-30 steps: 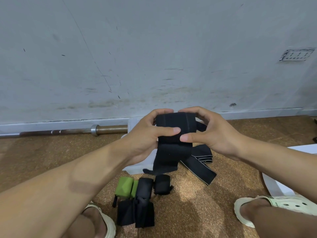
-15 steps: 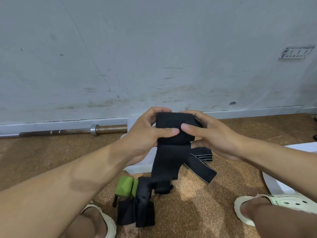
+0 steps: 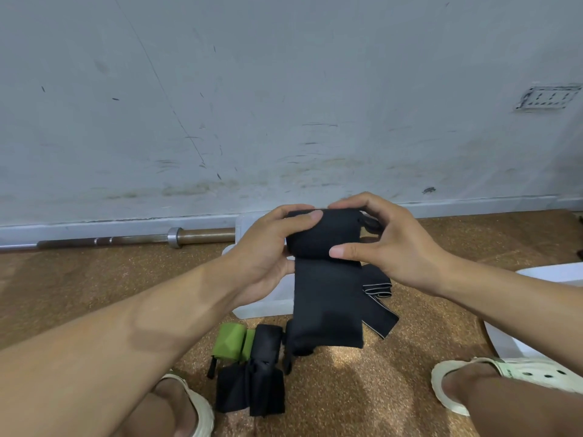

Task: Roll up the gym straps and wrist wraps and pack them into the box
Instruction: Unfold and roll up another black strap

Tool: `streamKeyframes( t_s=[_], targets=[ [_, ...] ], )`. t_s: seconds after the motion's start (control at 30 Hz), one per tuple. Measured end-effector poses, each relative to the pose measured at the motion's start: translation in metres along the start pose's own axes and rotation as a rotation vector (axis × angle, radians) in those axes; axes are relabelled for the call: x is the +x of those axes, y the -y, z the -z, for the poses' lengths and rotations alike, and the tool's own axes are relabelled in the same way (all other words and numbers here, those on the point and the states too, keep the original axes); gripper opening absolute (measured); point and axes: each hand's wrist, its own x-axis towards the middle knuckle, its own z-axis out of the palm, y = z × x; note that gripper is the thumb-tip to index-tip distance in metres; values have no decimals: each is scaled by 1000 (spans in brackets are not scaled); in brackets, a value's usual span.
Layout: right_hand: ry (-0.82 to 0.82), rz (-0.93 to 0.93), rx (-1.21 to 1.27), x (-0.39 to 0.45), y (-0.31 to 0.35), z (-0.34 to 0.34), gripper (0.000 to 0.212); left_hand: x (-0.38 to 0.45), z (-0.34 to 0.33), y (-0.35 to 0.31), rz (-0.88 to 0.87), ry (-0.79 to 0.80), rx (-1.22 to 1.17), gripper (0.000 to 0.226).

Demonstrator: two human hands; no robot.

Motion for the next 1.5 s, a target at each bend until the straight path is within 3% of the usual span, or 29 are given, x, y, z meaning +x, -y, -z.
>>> streamKeyframes(
  t_s=[0.1,0.27,0.37,0.57,0.83,0.93,1.13,1.27,1.4,1.5],
  targets=[
    [16,-81,14,0,4,3,61,0,-1,-2,-21,-16,-8,46],
    [78,-320,388,2,3,-1,63,-2,2,-2,-107,-26,114,47],
    [139,-405,477,4,1,-2,57,-3,4,-1,-133,-18,152,48],
    [95,-350,518,4,1,-2,56,-3,3,-2,-110,-17,147,66],
    [50,-213,278,1,0,-1,68,-1,7,-3,-30,-12,107,52],
    [48,-267,346,2,1,0,71,-1,7,-2,-89,-33,157,58],
    [108,-431,513,4,4,-2,48,-3,7,-1,-237,6,325,69],
    [120,-538,555,3,5,-2,47,-4,9,2,-303,26,456,70],
    [46,-513,572,3,5,-5,51,-4,8,2,-286,12,473,67],
    [-22,-435,552,5,4,-5,53,-5,5,1,-120,-21,271,51]
  ],
)
